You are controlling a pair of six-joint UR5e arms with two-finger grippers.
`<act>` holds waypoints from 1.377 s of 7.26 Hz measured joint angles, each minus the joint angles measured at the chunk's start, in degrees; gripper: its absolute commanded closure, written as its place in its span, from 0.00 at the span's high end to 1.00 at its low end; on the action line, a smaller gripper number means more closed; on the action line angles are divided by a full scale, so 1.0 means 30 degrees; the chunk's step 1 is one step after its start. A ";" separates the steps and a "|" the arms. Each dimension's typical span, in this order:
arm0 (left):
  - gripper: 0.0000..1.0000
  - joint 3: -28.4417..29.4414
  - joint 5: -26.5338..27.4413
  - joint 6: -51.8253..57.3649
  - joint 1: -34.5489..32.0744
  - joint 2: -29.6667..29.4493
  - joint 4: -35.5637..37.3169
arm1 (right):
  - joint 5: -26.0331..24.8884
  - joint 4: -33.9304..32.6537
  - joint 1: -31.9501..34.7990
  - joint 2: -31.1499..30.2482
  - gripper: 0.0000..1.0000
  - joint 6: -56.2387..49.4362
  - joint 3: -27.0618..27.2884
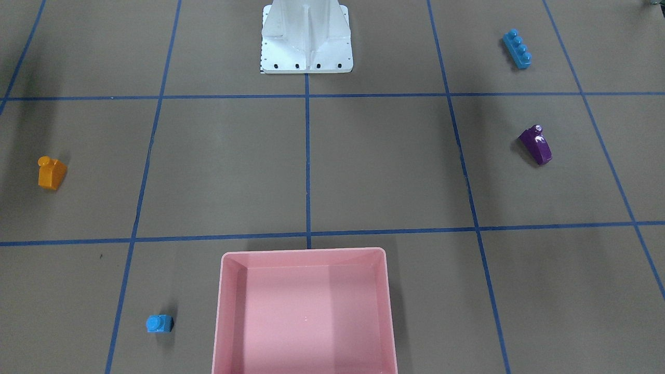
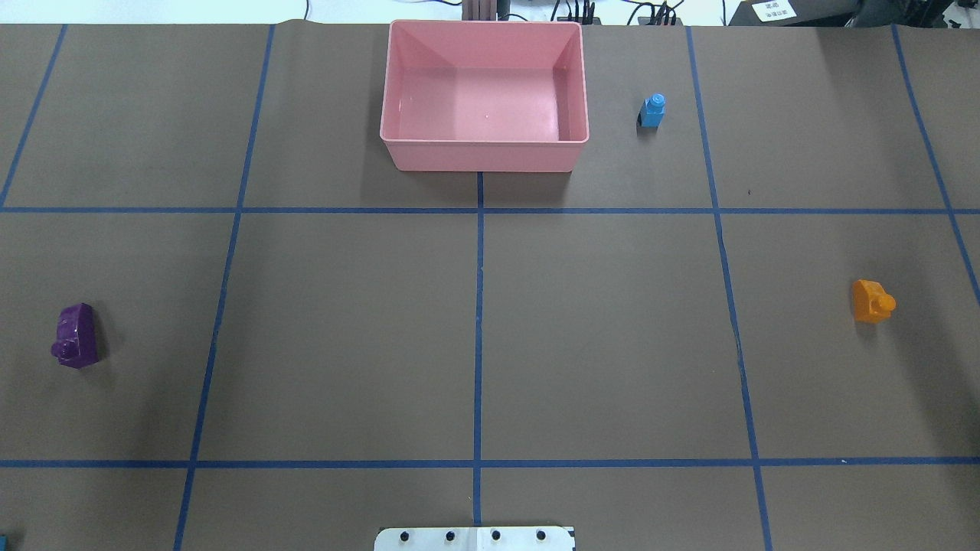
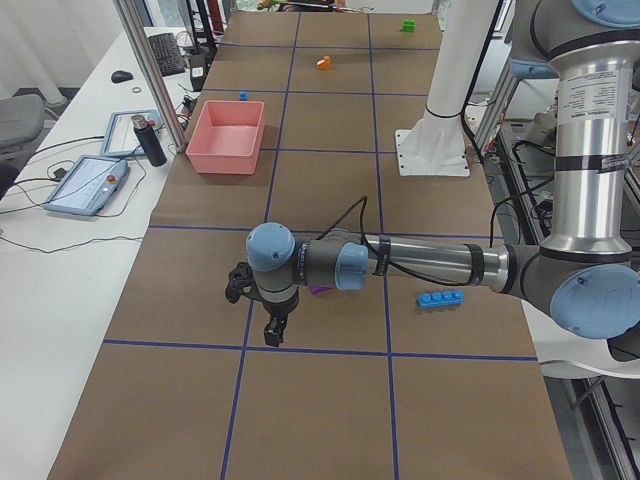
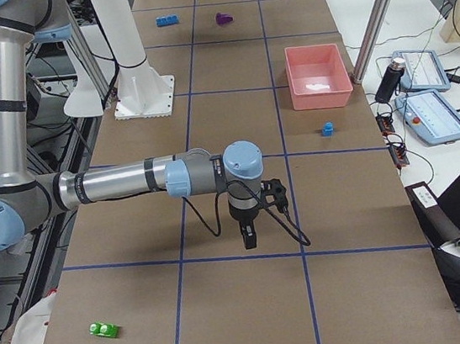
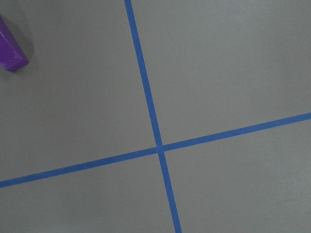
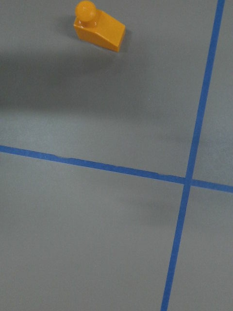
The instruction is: Put all blocks into box
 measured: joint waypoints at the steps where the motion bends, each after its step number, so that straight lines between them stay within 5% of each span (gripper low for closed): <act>1: 1.00 0.0010 0.0002 0.0023 0.0000 0.0018 -0.0124 | 0.0009 0.0001 -0.0016 0.0056 1.00 0.0000 0.0018; 5: 1.00 0.0051 -0.0108 0.0072 0.0072 -0.0010 -0.0790 | 0.1123 0.0357 -0.1169 0.0936 1.00 0.1595 -0.0008; 7: 1.00 0.0090 -0.0121 0.0073 0.0107 -0.0030 -0.0955 | 0.0803 0.3323 -0.3825 0.1335 1.00 0.6853 -0.0176; 10: 1.00 0.0102 -0.0148 0.0073 0.0116 -0.0032 -0.0990 | -0.2396 0.8450 -0.8643 0.1402 1.00 1.3910 -0.1180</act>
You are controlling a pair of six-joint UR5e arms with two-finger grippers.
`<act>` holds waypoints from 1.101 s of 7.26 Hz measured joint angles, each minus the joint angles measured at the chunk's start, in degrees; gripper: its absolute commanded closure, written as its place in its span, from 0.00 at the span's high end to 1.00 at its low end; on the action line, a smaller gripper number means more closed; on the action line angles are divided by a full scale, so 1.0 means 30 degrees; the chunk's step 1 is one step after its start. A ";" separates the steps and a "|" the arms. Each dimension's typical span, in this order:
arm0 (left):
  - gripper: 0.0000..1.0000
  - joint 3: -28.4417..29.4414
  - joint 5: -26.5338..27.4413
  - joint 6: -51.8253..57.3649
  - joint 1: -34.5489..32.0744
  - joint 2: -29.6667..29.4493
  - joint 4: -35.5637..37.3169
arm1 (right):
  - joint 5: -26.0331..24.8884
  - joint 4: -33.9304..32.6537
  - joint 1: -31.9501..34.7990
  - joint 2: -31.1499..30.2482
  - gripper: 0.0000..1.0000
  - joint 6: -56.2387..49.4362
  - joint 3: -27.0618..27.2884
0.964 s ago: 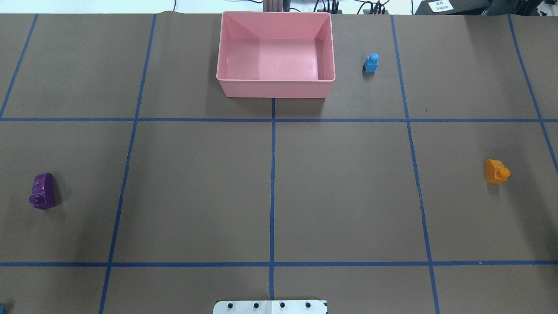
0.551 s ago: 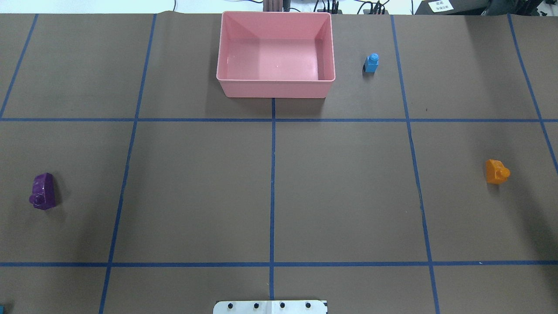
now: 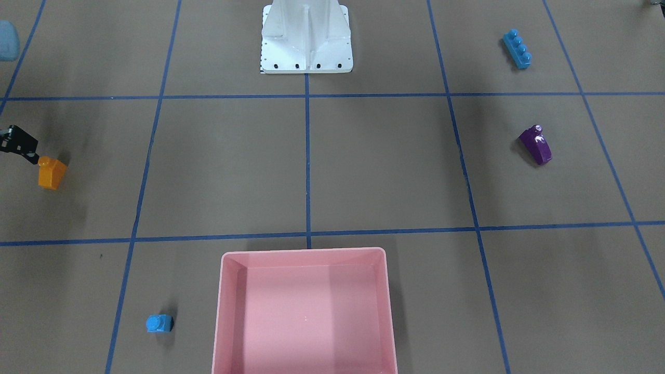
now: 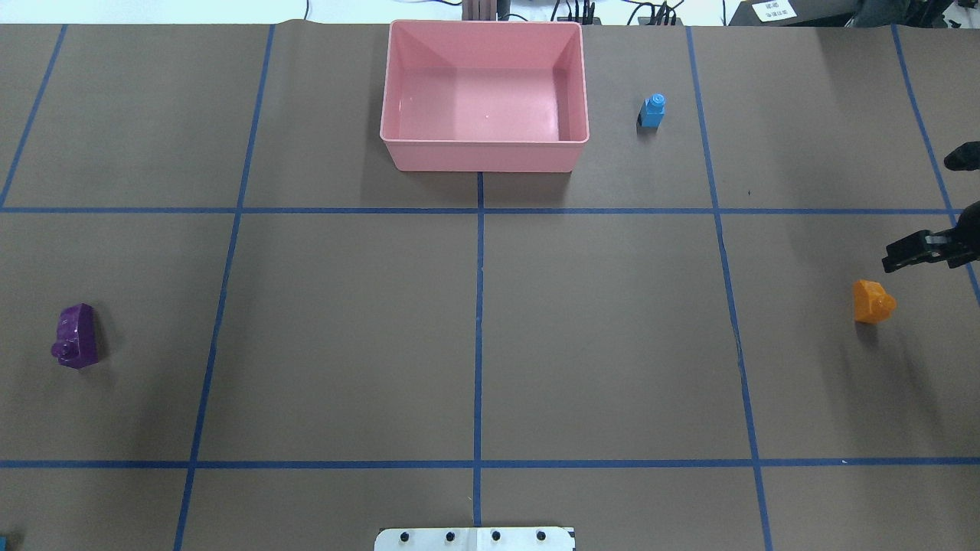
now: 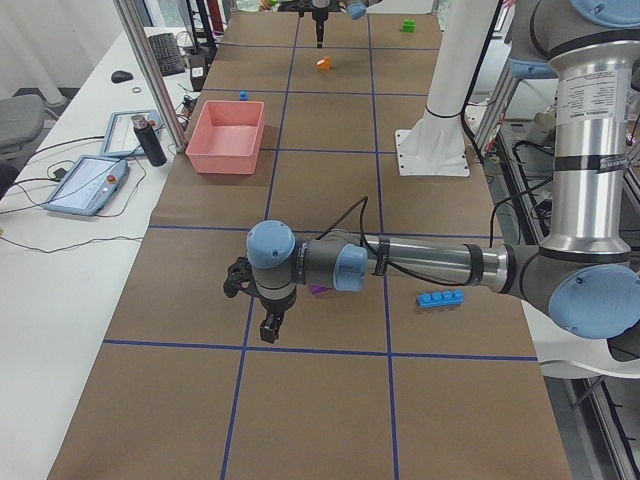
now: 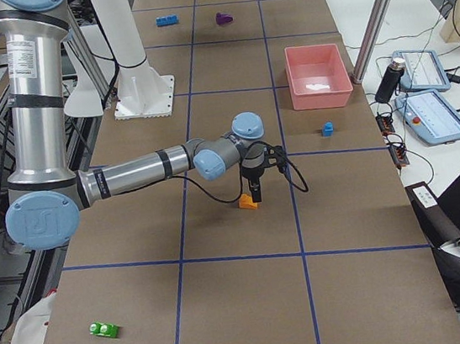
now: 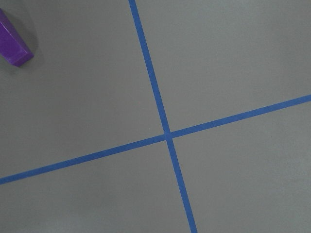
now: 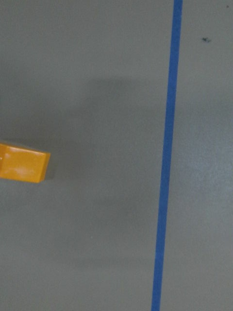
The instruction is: Put all blocks into box
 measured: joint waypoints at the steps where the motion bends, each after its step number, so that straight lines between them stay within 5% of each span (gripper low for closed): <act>1: 1.00 0.0000 -0.0003 0.0000 0.0000 0.0000 -0.0001 | -0.0701 0.1688 -0.1069 0.0000 0.99 0.1537 -0.0841; 3: 1.00 -0.0005 -0.0004 0.0000 0.0001 0.0000 -0.0001 | -0.1496 0.3445 -0.2344 -0.0099 0.78 0.3262 -0.1725; 5: 1.00 -0.0024 -0.0012 0.0000 0.0001 0.0000 -0.0002 | -0.1655 0.3803 -0.2647 -0.0428 0.09 0.3582 -0.1906; 6: 1.00 -0.0026 -0.0024 0.0000 0.0001 0.0001 -0.0001 | -0.1640 0.3845 -0.2665 -0.0532 0.00 0.3614 -0.1942; 8: 1.00 -0.0028 -0.0032 -0.0019 0.0001 0.0000 -0.0009 | -0.1622 0.3862 -0.2678 -0.0610 0.00 0.3648 -0.1947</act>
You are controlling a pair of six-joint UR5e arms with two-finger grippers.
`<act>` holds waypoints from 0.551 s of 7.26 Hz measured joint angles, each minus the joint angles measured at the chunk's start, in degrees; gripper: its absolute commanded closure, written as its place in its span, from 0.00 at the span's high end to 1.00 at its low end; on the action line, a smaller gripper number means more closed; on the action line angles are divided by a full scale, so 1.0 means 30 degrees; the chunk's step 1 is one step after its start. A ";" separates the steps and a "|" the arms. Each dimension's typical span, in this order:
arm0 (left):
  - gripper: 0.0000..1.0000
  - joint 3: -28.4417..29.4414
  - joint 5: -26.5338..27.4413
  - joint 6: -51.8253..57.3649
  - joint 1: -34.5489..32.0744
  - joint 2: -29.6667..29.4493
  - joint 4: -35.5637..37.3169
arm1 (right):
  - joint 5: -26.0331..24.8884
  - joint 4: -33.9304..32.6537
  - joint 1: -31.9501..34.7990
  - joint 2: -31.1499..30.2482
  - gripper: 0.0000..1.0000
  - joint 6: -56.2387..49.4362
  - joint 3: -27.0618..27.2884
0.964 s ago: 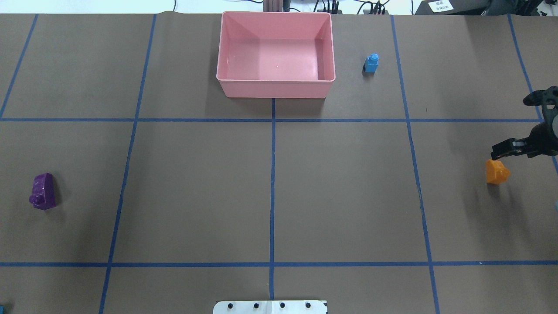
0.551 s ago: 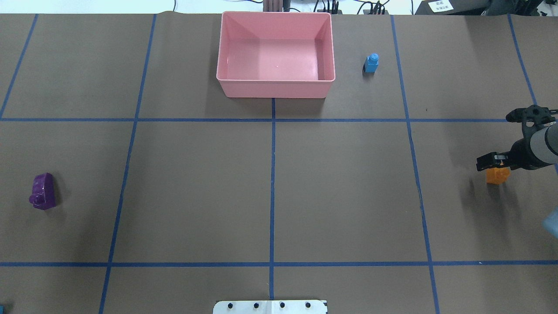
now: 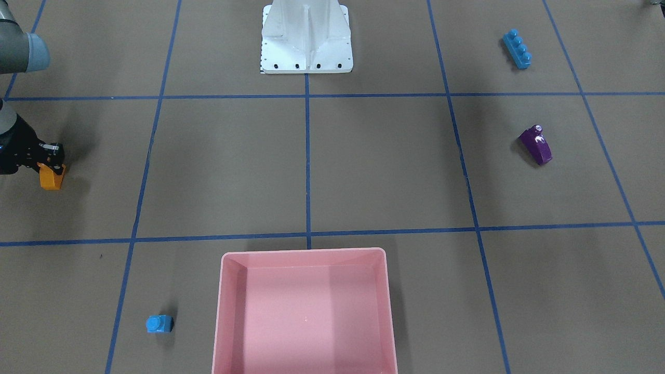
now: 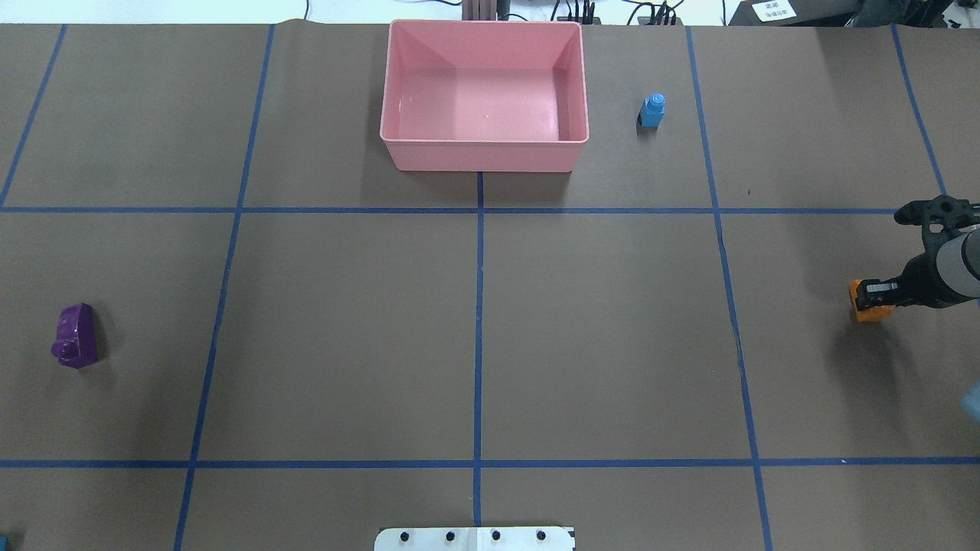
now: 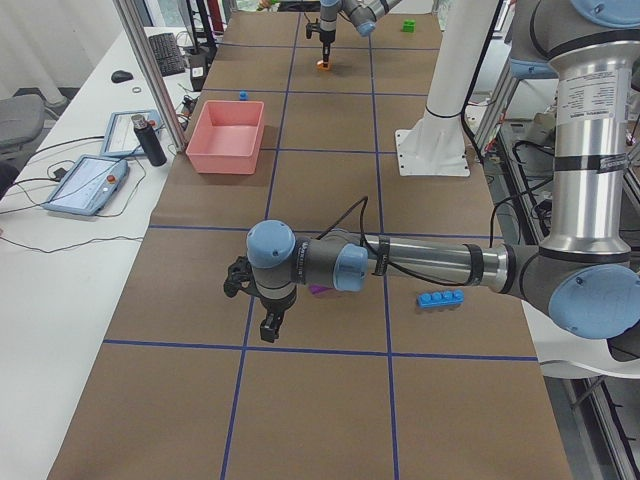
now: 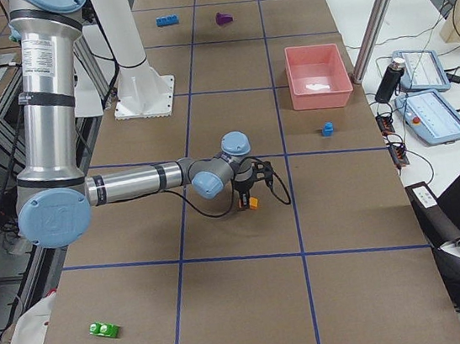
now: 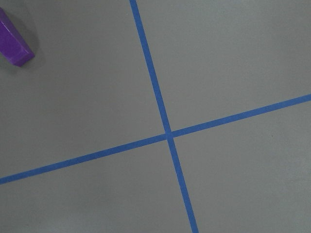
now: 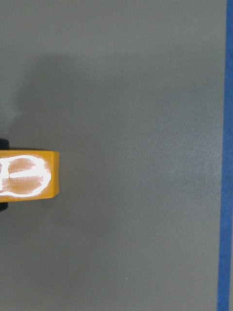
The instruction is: Put all blocks into box
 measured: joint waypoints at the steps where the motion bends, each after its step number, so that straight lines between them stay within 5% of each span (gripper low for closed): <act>1: 1.00 -0.0011 -0.0002 -0.0007 0.0000 0.0000 -0.0012 | 0.0038 0.0002 -0.0001 0.0120 0.00 0.0007 0.0095; 4: 1.00 -0.0028 -0.0002 0.0009 0.0000 0.0000 -0.0022 | 0.0105 -0.0223 0.0708 0.3423 0.00 0.0133 -0.0291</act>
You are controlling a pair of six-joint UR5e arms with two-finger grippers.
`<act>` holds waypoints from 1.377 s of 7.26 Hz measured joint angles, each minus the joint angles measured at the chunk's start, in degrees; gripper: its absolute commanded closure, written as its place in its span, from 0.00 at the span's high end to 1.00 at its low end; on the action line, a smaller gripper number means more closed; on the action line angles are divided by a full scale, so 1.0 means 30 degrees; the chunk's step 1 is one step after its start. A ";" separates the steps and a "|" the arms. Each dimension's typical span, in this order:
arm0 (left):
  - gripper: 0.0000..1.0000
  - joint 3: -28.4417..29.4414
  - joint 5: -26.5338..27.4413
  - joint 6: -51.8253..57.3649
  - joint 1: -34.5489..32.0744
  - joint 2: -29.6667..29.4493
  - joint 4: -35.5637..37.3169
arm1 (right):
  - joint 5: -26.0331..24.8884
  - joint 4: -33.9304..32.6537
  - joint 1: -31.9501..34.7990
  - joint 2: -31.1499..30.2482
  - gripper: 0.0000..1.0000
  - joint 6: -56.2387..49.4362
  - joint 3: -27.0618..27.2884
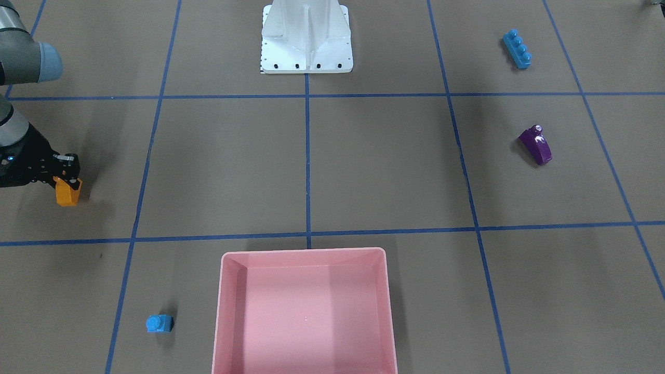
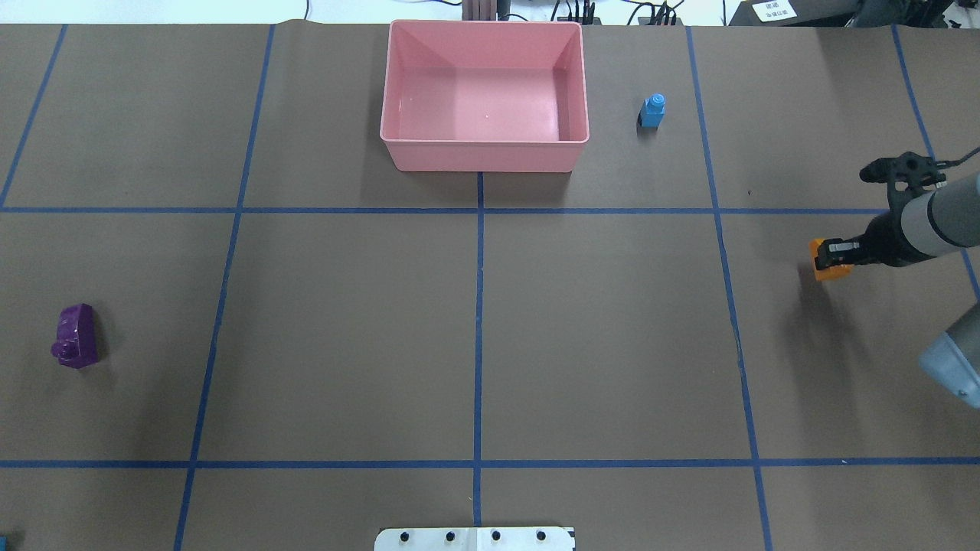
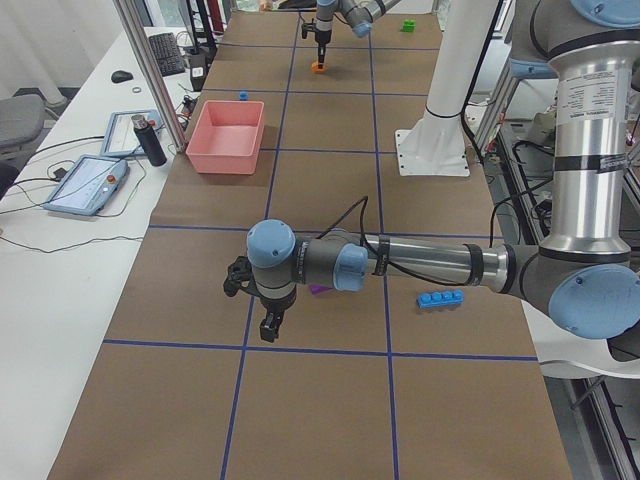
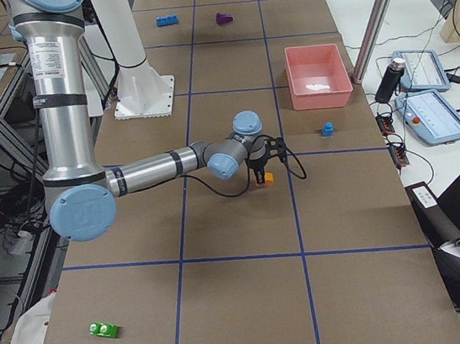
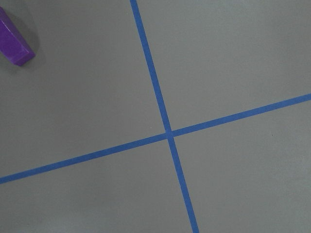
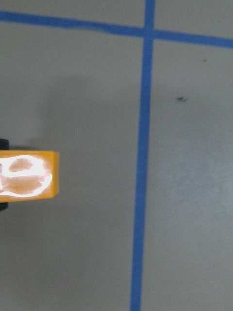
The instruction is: Put all blocks into box
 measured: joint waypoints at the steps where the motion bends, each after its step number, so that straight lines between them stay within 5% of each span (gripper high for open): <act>1: 1.00 -0.0001 0.0000 0.0006 0.0000 0.0000 0.0000 | -0.0015 -0.0024 0.0304 0.2075 0.00 0.0501 -0.0913; 4: 1.00 0.0021 0.0001 -0.0016 0.0250 0.0000 -0.0039 | -0.0082 -0.0447 0.0485 1.0197 0.00 0.3673 -0.6173; 7: 1.00 0.0036 0.0000 -0.0019 0.0371 0.0000 -0.0058 | -0.0734 -0.5156 0.0340 1.8420 0.00 0.4832 -1.1724; 9: 1.00 0.0072 -0.0019 -0.0019 0.0428 -0.0007 -0.0066 | -0.2019 -0.5722 -0.0607 2.2303 0.00 0.4944 -1.6111; 10: 1.00 0.0027 -0.0025 -0.0019 0.0468 -0.0038 -0.0086 | -0.2734 -0.5745 -0.1168 2.2941 0.61 0.4980 -1.7013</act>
